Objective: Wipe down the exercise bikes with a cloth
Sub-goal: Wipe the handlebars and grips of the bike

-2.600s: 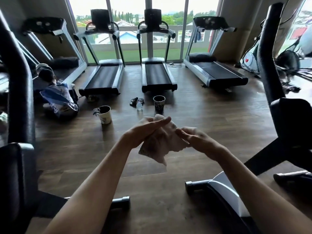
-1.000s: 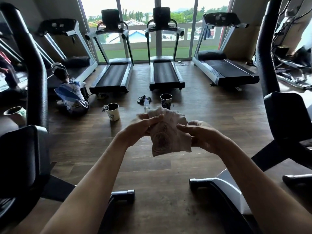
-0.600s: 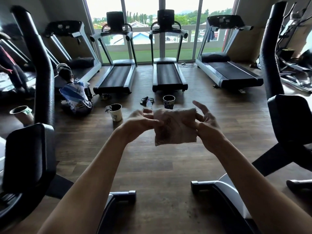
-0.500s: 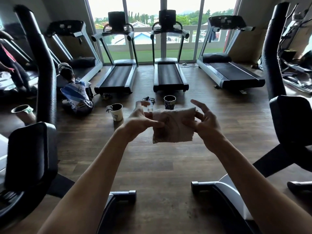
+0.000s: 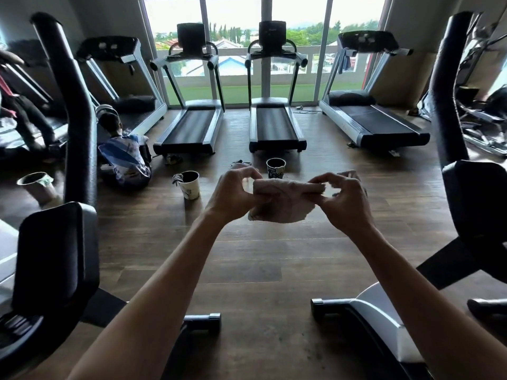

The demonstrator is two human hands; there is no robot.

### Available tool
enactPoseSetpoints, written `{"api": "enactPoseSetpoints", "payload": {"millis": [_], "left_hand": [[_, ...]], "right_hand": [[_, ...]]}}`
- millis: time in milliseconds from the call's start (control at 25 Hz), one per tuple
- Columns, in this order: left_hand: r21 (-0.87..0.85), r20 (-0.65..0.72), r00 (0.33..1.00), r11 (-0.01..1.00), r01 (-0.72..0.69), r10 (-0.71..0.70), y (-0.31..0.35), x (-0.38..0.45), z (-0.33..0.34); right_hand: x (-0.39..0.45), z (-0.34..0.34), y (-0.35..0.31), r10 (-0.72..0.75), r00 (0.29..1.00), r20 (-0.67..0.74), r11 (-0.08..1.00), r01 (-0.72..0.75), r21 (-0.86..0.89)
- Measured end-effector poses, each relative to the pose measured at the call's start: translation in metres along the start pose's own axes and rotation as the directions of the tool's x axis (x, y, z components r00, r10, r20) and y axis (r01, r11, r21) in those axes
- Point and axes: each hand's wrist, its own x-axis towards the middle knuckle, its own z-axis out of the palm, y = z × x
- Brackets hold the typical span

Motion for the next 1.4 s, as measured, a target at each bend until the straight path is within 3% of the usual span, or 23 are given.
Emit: {"api": "enactPoseSetpoints", "payload": {"millis": [160,240,320,440,600,800,880,960,1040,1160,1280,1400], "left_hand": [[-0.309,0.153,0.988,0.948,0.076,-0.030,0.011,0.002,-0.001],[-0.316,0.192,0.981,0.948,0.046,0.017,0.021,0.006,0.000],[-0.264,0.285,0.951,0.964,-0.039,0.116,0.034,0.018,-0.002],[-0.198,0.447,0.850,0.957,-0.212,0.281,0.060,0.043,-0.006],[-0.205,0.502,0.756,0.907,-0.367,0.419,0.099,0.072,-0.003],[-0.253,0.459,0.662,0.801,-0.543,0.593,0.129,0.113,0.028],[-0.290,0.363,0.668,0.760,-0.582,0.650,0.143,0.125,0.044],[-0.356,0.231,0.691,0.721,-0.595,0.685,0.156,0.142,0.060],[-0.425,0.099,0.707,0.672,-0.606,0.700,0.166,0.170,0.075],[-0.560,0.067,0.831,0.711,-0.426,0.552,0.168,0.219,0.096],[-0.549,0.045,0.902,0.765,-0.337,0.429,0.169,0.260,0.120],[-0.590,0.004,0.929,0.751,-0.296,0.370,0.196,0.293,0.137]], "right_hand": [[0.008,-0.011,-0.005,-0.015,0.974,0.227,0.968,-0.043,0.247],[0.014,-0.025,-0.011,0.010,0.927,0.374,0.962,-0.111,0.250],[0.019,-0.037,-0.013,0.012,0.838,0.545,0.952,-0.177,0.250],[0.018,-0.042,-0.011,-0.064,0.843,0.535,0.902,-0.181,0.392],[0.013,-0.045,-0.018,-0.078,0.849,0.522,0.764,-0.286,0.579],[0.019,-0.054,-0.031,0.005,0.957,0.288,0.705,-0.208,0.679],[0.029,-0.064,-0.041,0.093,0.982,0.166,0.767,-0.177,0.617],[0.049,-0.078,-0.047,0.126,0.991,-0.049,0.878,-0.089,0.471],[0.076,-0.101,-0.045,0.069,0.942,-0.329,0.973,0.010,0.231],[0.126,-0.150,-0.037,-0.125,0.810,-0.574,0.988,0.052,-0.142],[0.182,-0.178,-0.013,-0.200,0.713,-0.673,0.947,-0.035,-0.318],[0.235,-0.162,0.022,-0.149,0.757,-0.636,0.872,-0.202,-0.446]]}}
